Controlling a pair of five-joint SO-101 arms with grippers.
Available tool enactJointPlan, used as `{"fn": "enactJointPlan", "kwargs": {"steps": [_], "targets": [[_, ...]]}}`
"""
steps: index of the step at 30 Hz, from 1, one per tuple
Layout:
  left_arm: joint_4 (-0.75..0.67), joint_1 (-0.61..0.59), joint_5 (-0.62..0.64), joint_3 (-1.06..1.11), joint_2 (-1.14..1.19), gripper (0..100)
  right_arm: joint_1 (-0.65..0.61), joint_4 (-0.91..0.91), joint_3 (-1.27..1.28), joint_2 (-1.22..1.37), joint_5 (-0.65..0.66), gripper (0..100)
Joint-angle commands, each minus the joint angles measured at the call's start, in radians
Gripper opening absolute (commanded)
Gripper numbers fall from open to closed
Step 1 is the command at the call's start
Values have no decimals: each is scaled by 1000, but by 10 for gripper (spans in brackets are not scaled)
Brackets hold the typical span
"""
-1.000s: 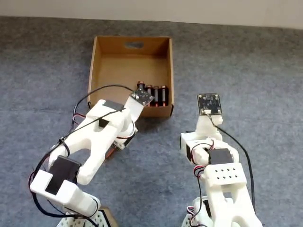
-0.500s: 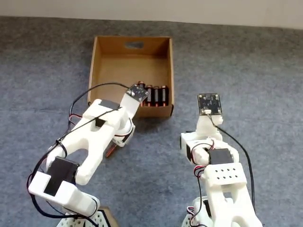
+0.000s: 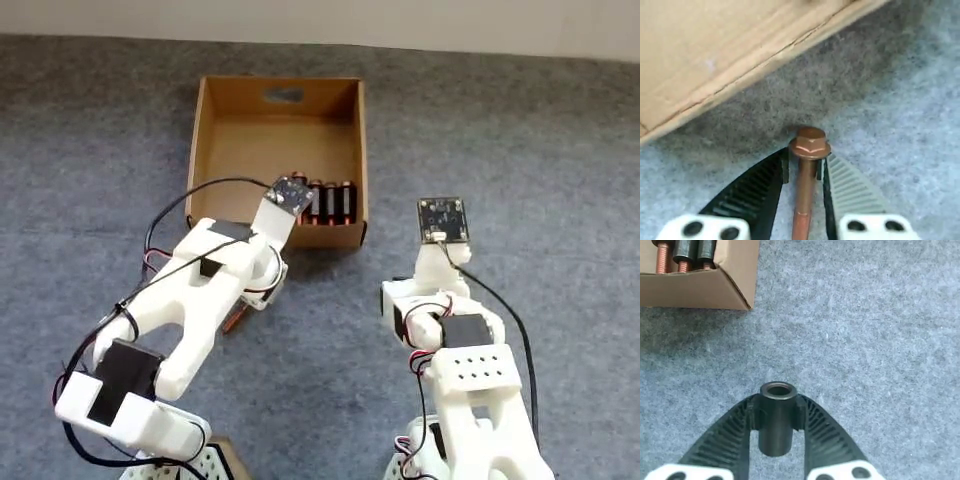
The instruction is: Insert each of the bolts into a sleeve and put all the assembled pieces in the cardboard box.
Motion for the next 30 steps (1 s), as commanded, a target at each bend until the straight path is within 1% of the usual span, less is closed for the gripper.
{"fn": "enactJointPlan", "kwargs": {"steps": [1, 4, 6, 9, 16, 19, 21, 24, 26, 30], "targets": [[-49, 21, 12, -5, -19, 112, -4, -15, -5, -22, -2, 5], [-49, 21, 12, 4, -21, 1, -4, -15, -5, -24, -6, 5], [-48, 21, 11, 4, -21, 23, -4, -15, -5, -24, -8, 5], [-48, 21, 11, 7, -28, 6, -5, -15, -4, -25, -8, 5], [-51, 21, 12, 38, -64, 8, -7, -15, -5, -25, -8, 5], [-55, 19, 12, 105, -177, 8, -8, -15, -5, -31, -9, 5], [-89, 15, 12, 170, -283, 8, -10, -12, 1, -81, -9, 5], [-175, 13, 12, 305, -467, 8, -10, -13, 61, -229, -38, 5], [-222, 16, 12, 381, -582, 8, -12, -13, 113, -351, -35, 5], [-242, 15, 12, 438, -771, 8, -12, -13, 206, -567, -40, 5]]}}
